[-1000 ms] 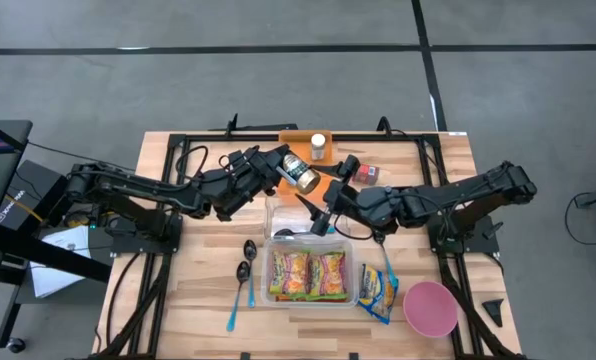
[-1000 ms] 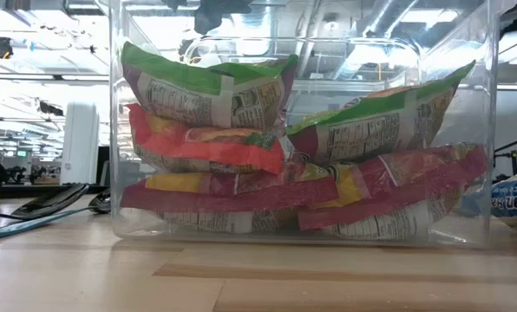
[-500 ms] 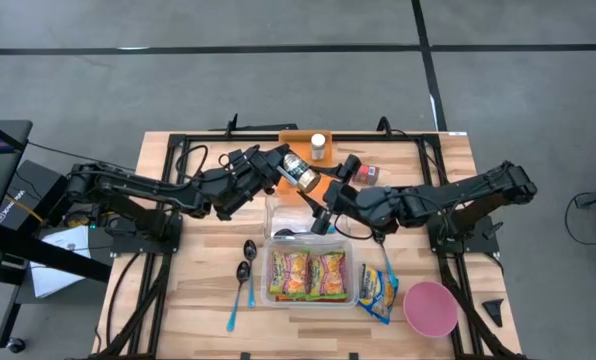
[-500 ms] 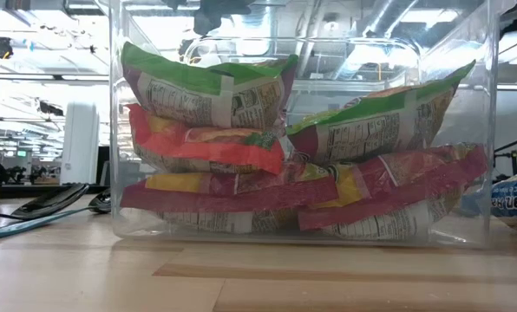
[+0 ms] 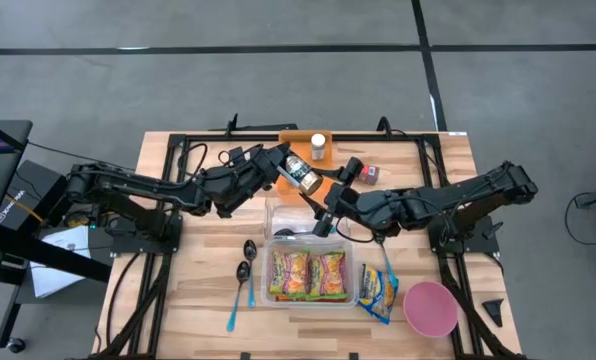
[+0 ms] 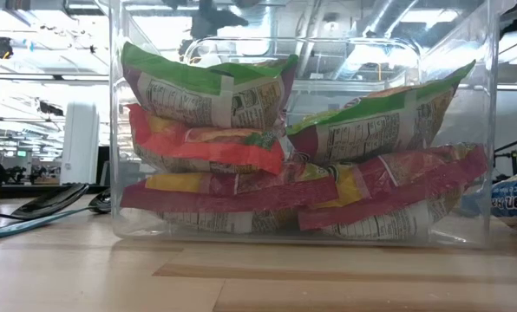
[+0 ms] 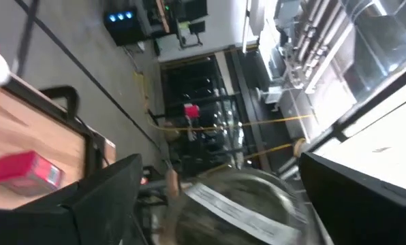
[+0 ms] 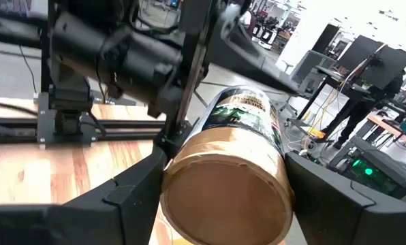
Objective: Pick & Place Food Item
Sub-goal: Put the gold seasoning bottle into the orange transparent bin, then put the red seasoning can into the orange transparent bin
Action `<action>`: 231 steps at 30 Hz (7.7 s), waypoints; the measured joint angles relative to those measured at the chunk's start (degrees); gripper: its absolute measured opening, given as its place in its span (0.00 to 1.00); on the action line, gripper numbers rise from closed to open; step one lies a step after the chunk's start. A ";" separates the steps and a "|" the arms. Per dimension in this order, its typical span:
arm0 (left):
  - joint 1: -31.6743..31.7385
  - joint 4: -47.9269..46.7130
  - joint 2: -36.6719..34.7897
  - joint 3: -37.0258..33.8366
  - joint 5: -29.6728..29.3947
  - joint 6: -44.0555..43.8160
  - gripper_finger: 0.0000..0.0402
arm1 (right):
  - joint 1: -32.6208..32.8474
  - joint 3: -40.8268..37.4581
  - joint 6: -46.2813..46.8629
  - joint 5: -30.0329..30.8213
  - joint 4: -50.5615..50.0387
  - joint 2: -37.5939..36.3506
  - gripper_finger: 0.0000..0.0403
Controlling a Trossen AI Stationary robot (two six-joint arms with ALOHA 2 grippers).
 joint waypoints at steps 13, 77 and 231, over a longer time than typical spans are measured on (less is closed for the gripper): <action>1.88 -6.27 0.00 0.00 -0.18 0.10 0.94 | 0.74 0.02 16.64 1.54 -19.16 -2.22 0.67; -37.03 -33.91 -9.18 -11.76 29.09 2.14 0.93 | -38.19 52.11 23.55 -60.58 -79.31 28.81 0.67; -37.38 -41.12 -9.19 -11.61 26.02 -1.09 0.93 | -52.98 51.33 39.62 -59.68 -65.12 47.26 0.88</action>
